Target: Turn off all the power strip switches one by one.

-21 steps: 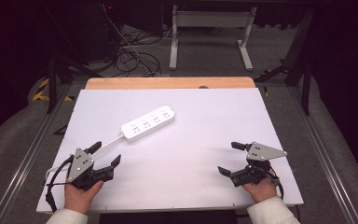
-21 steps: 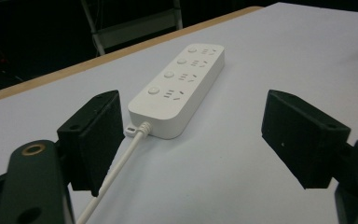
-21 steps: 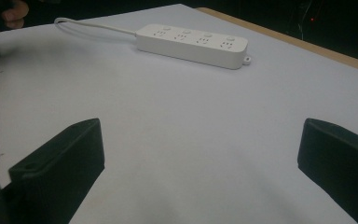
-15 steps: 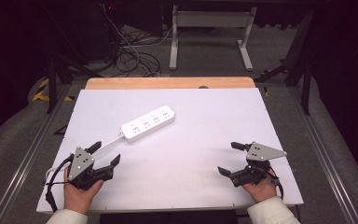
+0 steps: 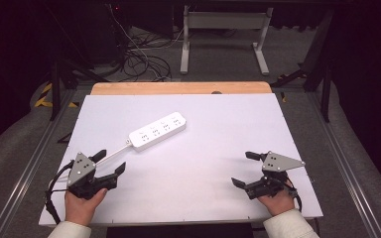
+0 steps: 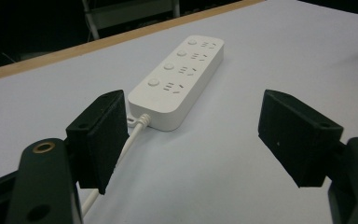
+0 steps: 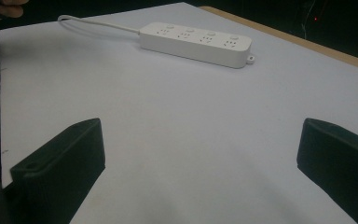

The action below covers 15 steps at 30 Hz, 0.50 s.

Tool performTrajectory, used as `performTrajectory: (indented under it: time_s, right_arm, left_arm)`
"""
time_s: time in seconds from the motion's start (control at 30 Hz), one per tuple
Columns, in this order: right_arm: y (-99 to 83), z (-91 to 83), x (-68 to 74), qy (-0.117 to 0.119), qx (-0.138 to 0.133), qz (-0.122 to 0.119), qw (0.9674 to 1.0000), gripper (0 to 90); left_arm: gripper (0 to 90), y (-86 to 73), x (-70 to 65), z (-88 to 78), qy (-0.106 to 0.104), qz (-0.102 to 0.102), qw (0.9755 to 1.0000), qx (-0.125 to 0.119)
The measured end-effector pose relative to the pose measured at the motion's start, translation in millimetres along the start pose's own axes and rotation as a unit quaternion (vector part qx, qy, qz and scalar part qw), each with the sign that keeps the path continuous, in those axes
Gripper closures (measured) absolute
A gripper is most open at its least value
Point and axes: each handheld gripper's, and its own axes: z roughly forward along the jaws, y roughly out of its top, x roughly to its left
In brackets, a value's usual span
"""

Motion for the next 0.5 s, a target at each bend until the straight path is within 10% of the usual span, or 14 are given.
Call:
performTrajectory:
  time_s: [0.03, 0.5]
  right_arm:
    - [-0.1, 0.0, -0.1, 0.001, -0.002, 0.001, 1.0000, 1.4]
    - [-1.2, 4.0, 0.1, 0.022, 0.004, 0.004, 0.9997, 2.1]
  left_arm:
    - [27.2, 4.1, 1.6, 1.7, -0.027, 0.012, 0.9994, 0.016]
    - [34.3, 38.3, -0.8, 7.1, -0.042, 0.064, 0.9961, 0.045]
